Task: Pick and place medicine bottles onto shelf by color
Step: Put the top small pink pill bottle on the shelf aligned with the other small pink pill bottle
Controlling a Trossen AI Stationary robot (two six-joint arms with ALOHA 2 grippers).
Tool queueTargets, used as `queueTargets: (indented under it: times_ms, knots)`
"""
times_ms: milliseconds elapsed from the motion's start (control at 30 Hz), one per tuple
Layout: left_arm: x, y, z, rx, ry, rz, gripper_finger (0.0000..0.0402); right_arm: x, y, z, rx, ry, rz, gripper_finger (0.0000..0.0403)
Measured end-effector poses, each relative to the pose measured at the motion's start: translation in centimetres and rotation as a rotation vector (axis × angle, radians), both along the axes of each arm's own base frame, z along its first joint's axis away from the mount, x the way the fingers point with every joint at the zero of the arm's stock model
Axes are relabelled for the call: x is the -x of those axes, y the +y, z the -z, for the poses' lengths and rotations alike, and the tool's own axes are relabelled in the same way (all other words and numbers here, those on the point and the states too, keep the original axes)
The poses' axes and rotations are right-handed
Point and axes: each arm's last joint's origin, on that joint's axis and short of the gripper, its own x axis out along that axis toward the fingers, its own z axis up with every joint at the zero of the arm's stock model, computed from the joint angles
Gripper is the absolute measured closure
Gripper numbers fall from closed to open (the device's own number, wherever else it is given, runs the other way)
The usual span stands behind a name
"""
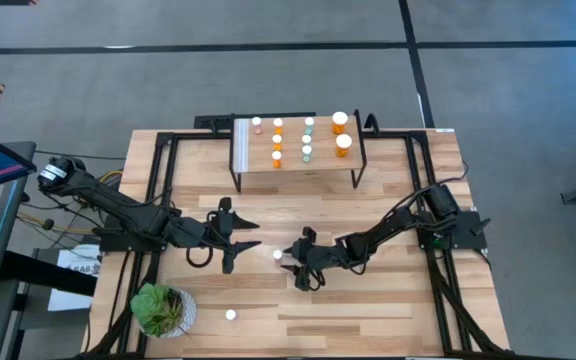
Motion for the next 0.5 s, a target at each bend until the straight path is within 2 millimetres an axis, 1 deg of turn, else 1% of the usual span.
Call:
queueTargets:
  times_ms: [233,500]
  knots:
    - [0.0,0.02,0.0,-0.002,-0.001,-0.006,0.0212,-0.01,-0.02,-0.01,0.004,-0.002,0.007,0.0157]
    - [0.0,0.07,-0.01,-0.006,-0.003,-0.021,0.0212,-0.48,0.14,-0.39,0.028,0.006,-0.003,0.0158]
